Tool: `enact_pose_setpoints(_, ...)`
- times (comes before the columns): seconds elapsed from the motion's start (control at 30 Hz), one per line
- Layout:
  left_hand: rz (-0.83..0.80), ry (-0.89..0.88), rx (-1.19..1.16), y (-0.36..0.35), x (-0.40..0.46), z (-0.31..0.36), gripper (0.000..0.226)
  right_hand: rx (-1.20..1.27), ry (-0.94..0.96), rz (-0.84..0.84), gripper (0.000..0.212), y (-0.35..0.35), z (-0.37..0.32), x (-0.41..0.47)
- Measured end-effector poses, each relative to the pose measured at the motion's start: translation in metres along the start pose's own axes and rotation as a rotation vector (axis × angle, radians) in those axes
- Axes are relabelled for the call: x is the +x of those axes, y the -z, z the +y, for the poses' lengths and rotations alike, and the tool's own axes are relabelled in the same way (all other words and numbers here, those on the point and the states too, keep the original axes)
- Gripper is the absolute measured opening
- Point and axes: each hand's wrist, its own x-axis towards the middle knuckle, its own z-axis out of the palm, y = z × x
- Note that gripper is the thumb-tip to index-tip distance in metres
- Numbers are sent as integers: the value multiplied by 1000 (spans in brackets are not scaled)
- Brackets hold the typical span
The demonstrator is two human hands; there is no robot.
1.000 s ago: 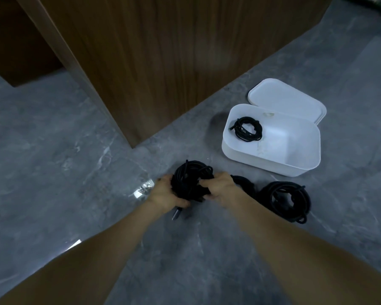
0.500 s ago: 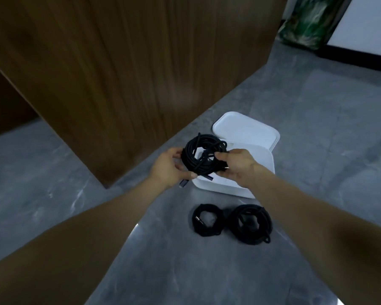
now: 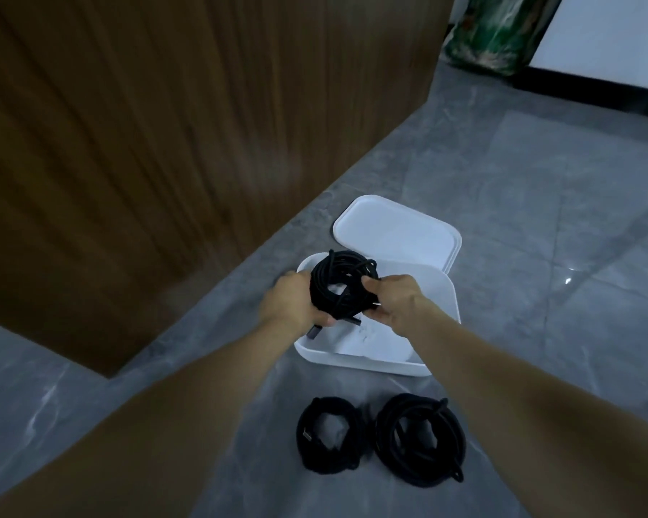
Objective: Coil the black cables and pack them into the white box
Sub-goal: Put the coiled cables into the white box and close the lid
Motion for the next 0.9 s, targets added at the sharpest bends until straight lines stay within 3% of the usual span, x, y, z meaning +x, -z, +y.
enact_pose_setpoints(0.1, 7, 26, 177, -9, 6, -6, 61, -69, -14, 20, 19, -10, 5, 14)
enact_pose_setpoints(0.23, 49, -28, 215, -17, 8, -12, 65, -55, 38, 62, 23, -18, 16, 23)
enact_pose_setpoints(0.4, 84, -189, 268, -20, 10, -23, 81, -279, 276, 126, 32, -29, 27, 25)
enact_pose_setpoints(0.5, 43, -193, 300, -24, 13, -27, 77, -467, 380, 161, 35, -33, 29, 23)
enact_pose_setpoints(0.6, 67, -177, 252, -28, 10, -26, 68, -543, 361, 115, 30, -29, 24, 23)
enact_pose_setpoints(0.9, 191, -209, 188, -30, -27, 1, 42, -368, 256, 99, 28, 21, 30, -5)
